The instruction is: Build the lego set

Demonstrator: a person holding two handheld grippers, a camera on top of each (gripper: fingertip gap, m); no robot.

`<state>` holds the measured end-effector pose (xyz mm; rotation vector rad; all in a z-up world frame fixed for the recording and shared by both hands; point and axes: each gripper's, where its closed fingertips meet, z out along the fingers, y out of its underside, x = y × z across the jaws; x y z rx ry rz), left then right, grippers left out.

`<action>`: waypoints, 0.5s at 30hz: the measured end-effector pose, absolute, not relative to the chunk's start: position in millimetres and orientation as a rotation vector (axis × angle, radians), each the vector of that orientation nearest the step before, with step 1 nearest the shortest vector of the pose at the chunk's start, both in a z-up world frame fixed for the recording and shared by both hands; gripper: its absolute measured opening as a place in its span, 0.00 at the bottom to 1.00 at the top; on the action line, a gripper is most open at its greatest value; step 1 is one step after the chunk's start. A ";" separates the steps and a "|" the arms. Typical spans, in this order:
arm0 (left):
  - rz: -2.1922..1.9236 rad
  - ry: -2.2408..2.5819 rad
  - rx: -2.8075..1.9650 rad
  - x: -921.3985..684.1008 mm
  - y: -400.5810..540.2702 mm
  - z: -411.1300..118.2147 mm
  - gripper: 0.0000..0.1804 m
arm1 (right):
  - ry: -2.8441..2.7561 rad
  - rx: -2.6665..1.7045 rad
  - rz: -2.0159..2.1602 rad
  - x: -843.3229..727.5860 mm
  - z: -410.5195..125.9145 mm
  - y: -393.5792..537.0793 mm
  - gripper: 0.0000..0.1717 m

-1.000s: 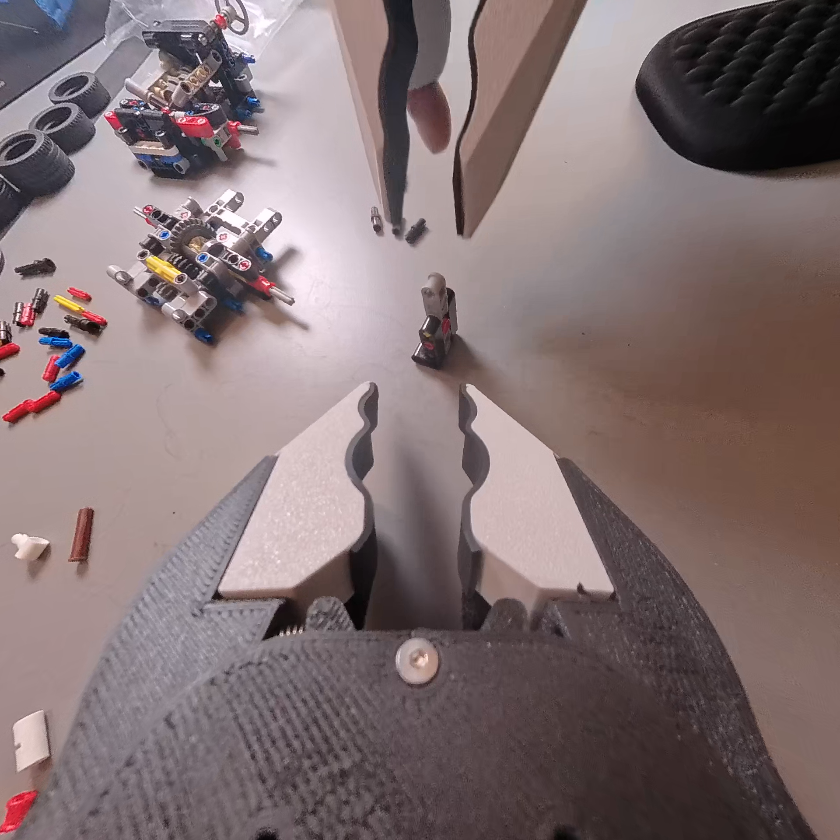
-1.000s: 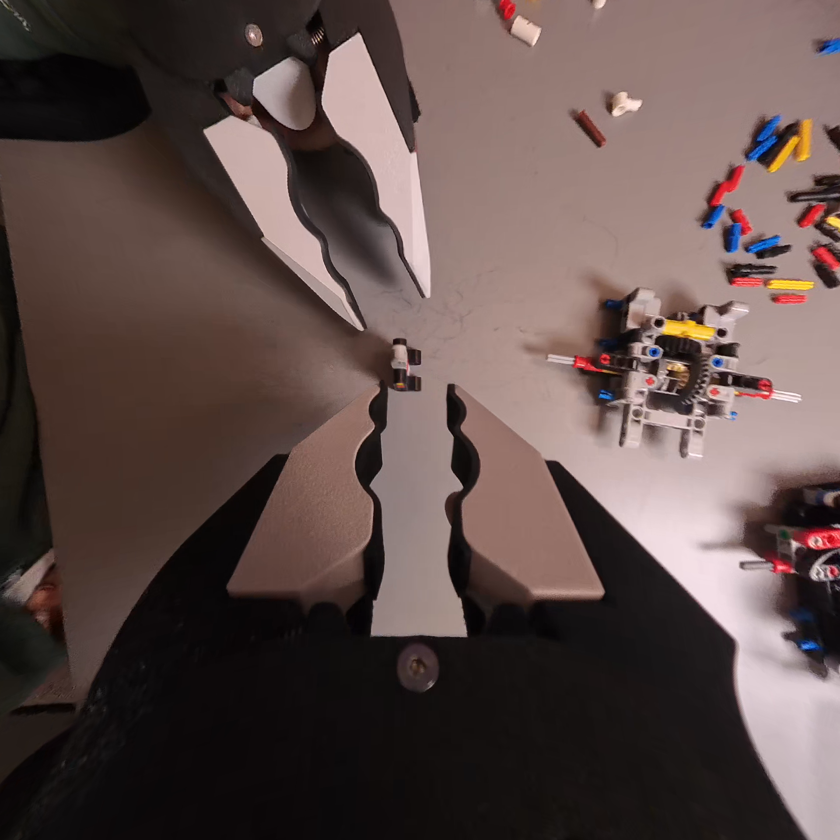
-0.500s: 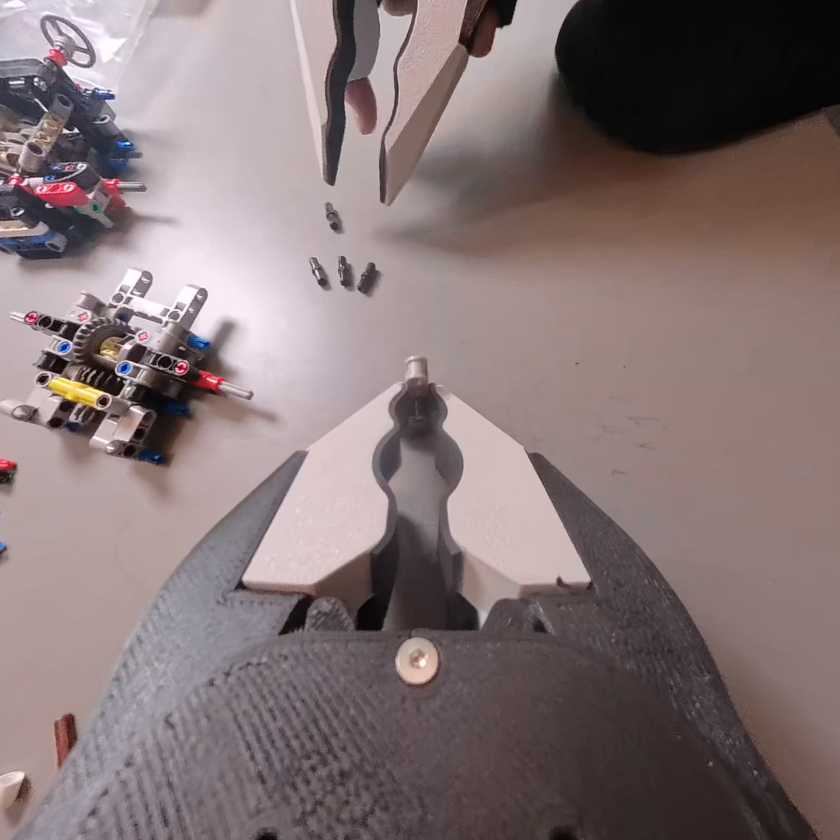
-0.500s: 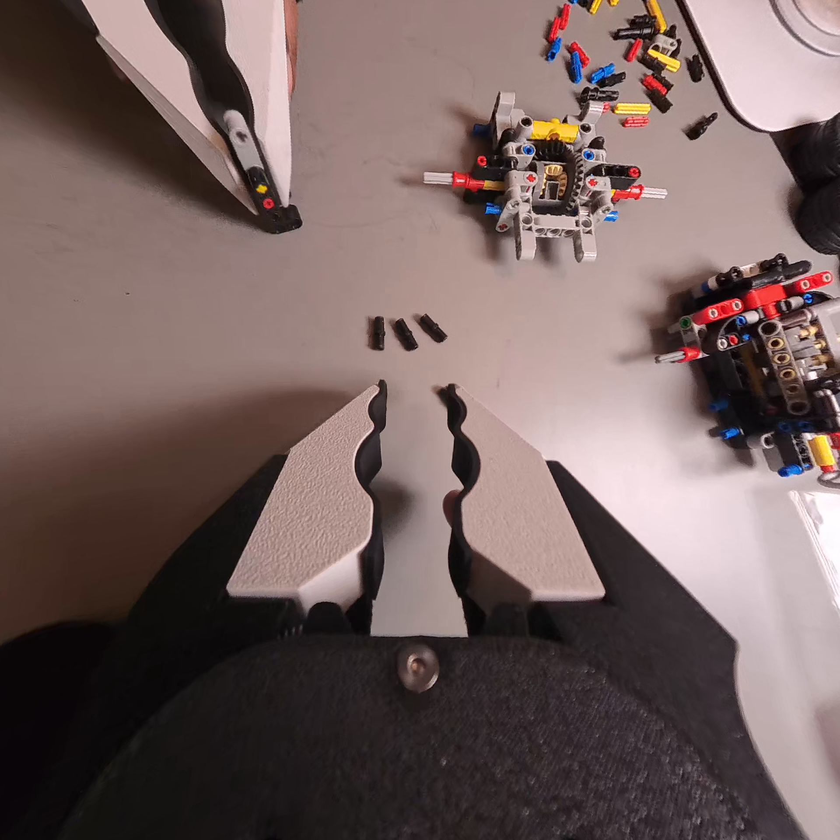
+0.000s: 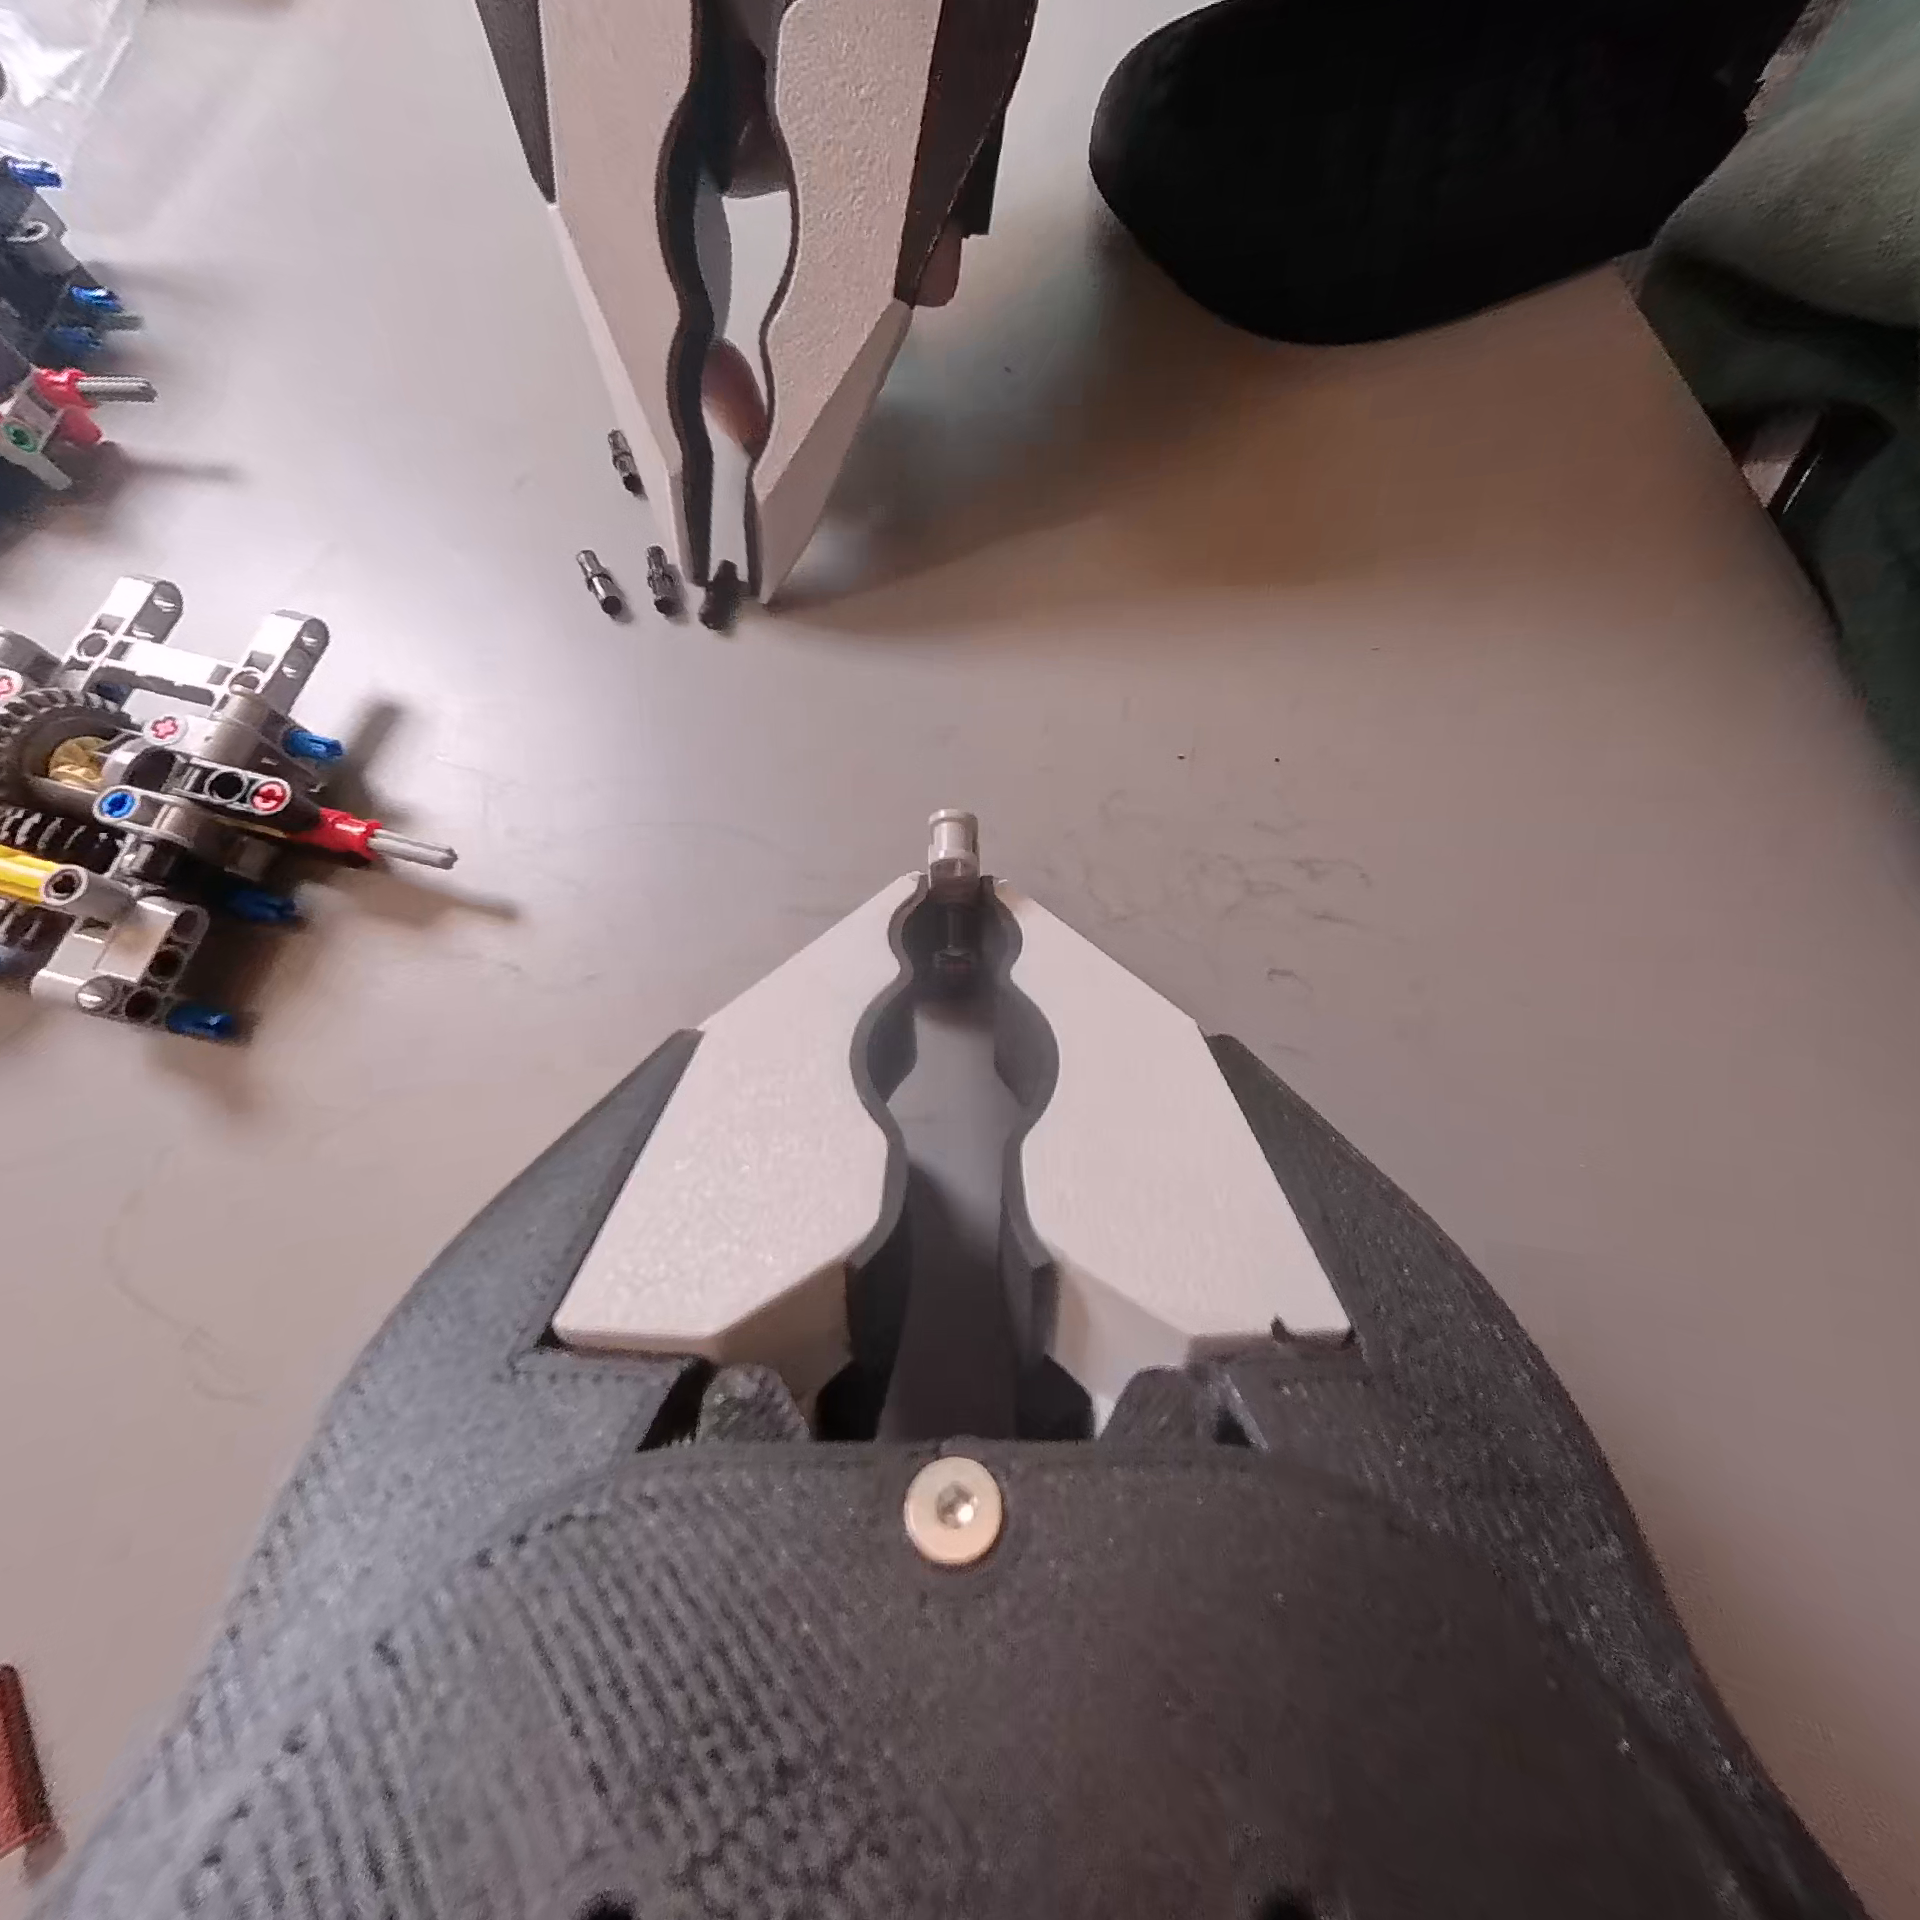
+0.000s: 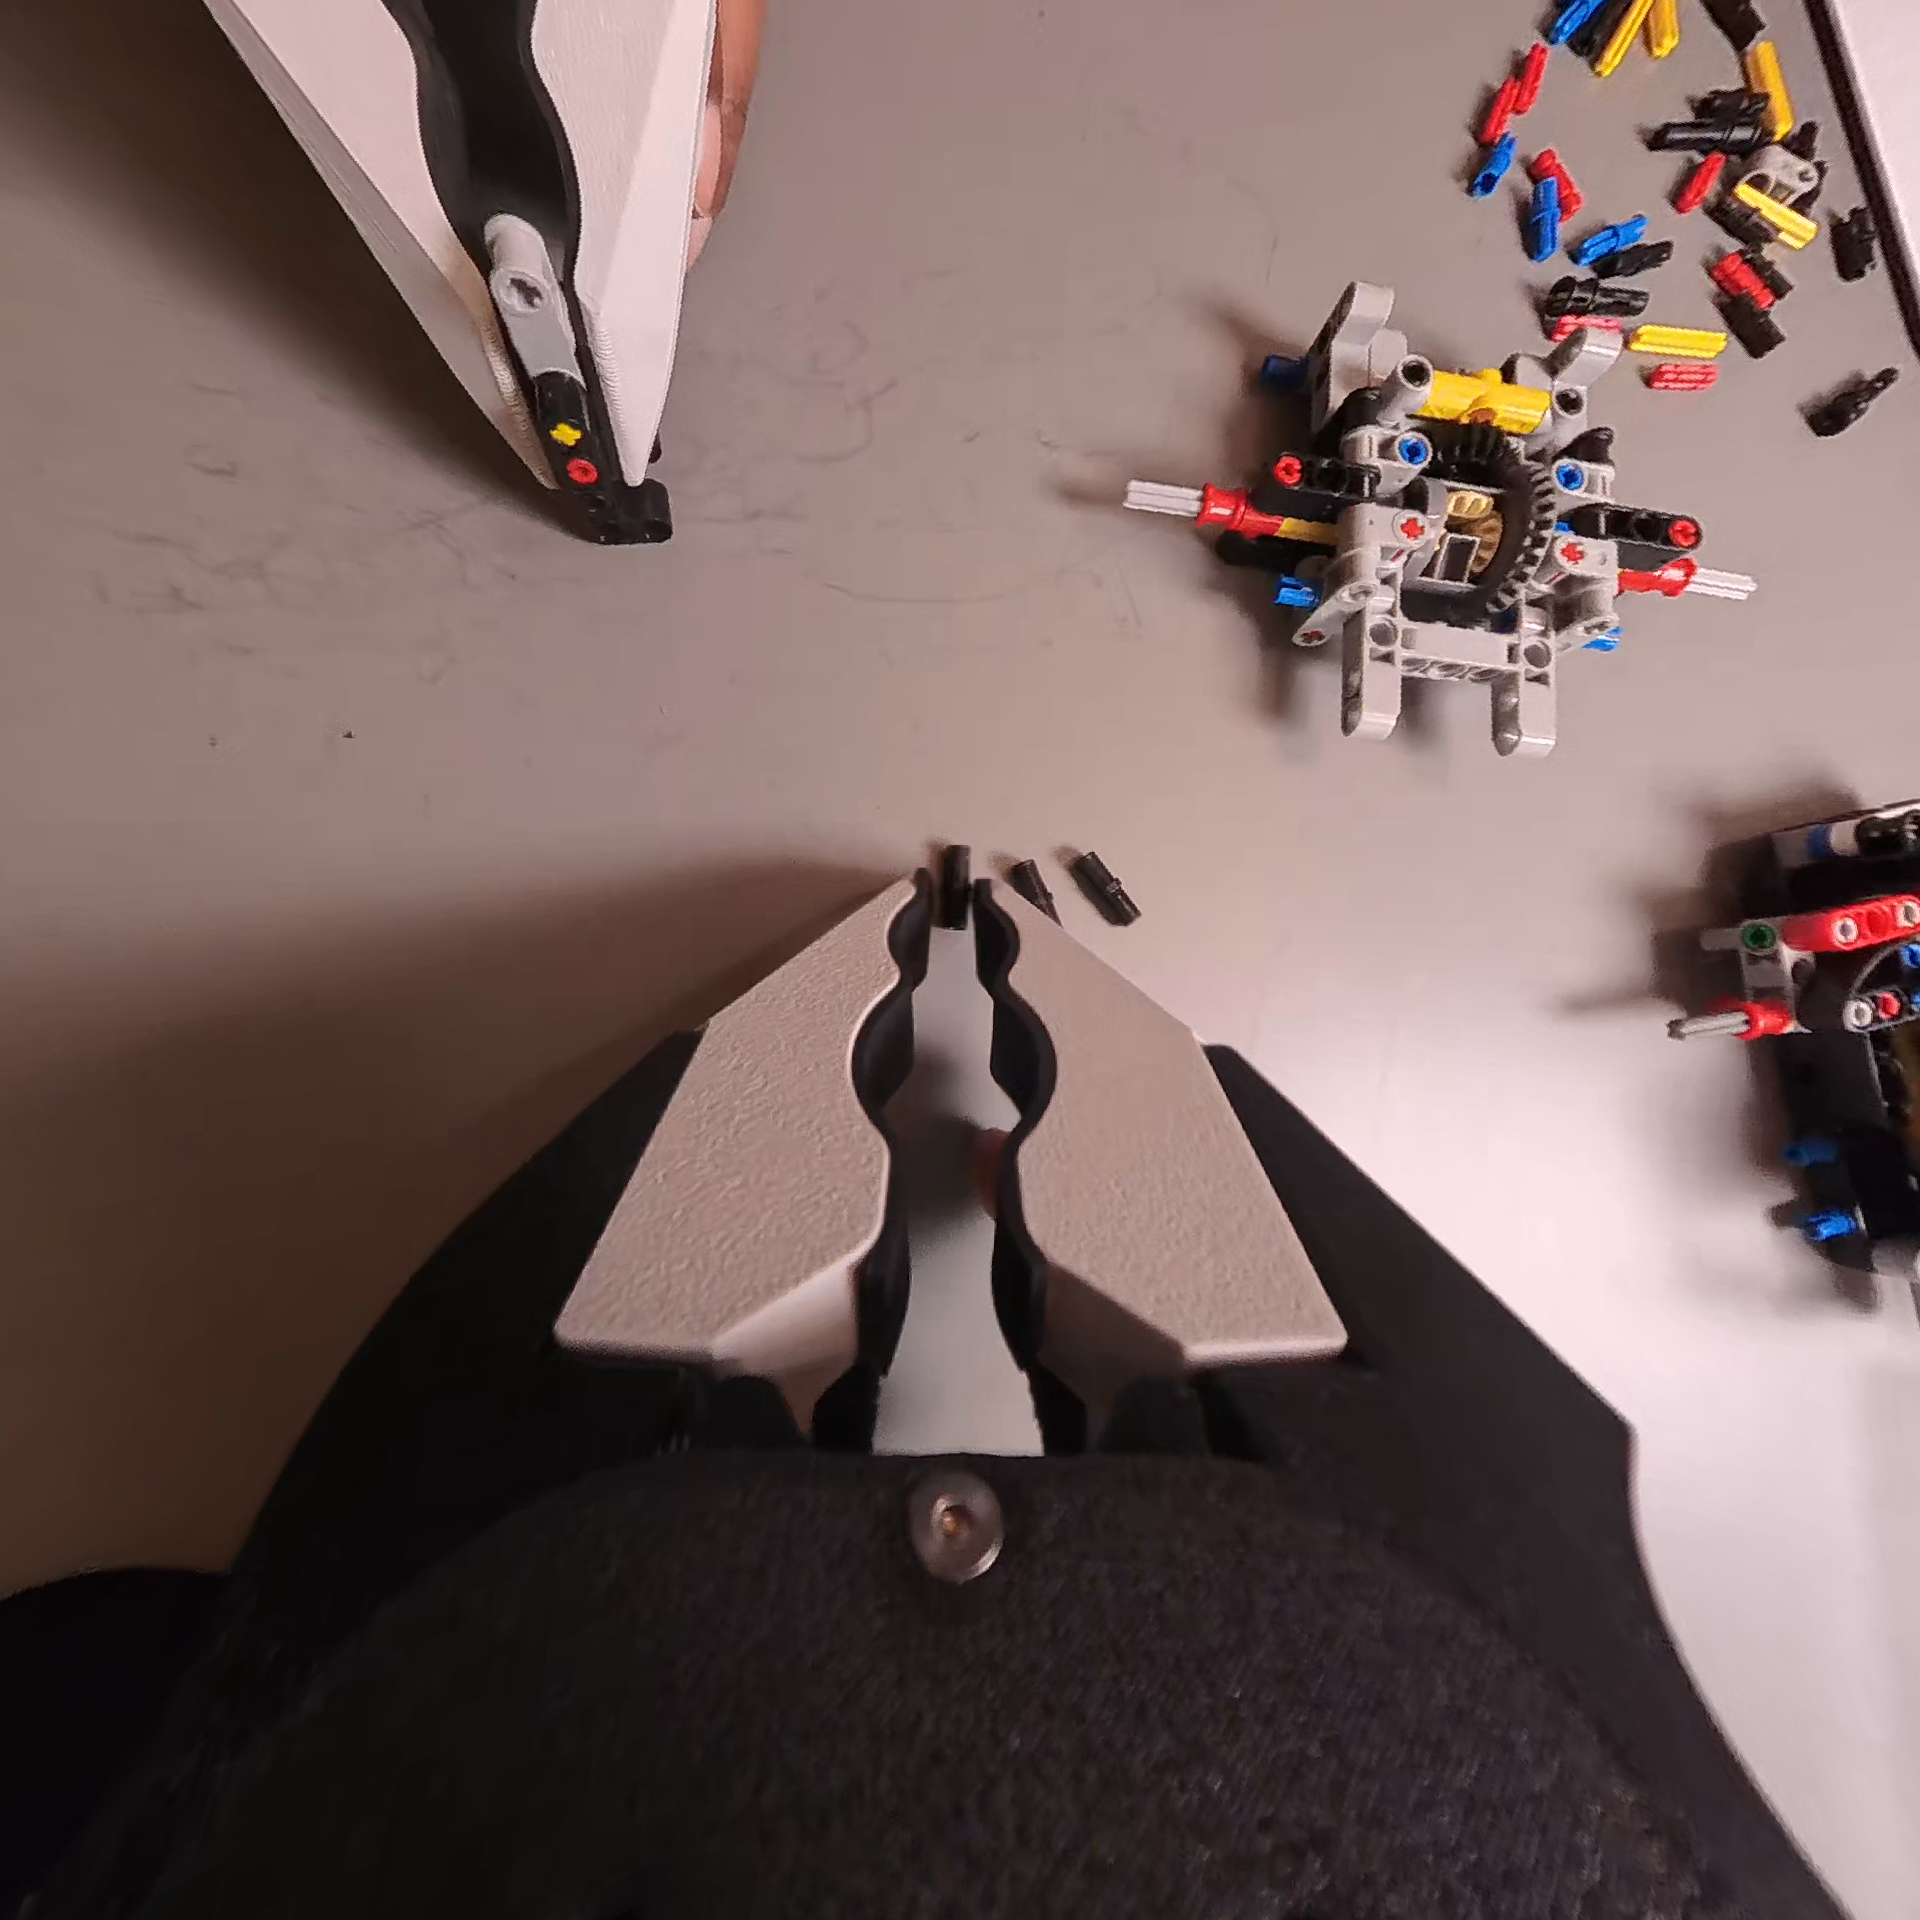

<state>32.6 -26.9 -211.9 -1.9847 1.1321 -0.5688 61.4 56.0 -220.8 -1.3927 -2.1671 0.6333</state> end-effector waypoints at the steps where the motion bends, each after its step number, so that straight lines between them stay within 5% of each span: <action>1: -0.572 1.131 -1.984 32.3 -27.4 -211.9 0.04 | -2.163 -1.392 0.627 59.7 -221.0 55.9 0.02; 15: -0.540 1.136 -1.986 33.3 -37.5 -214.1 0.08 | -2.312 -1.194 0.805 41.9 -217.0 -27.6 0.02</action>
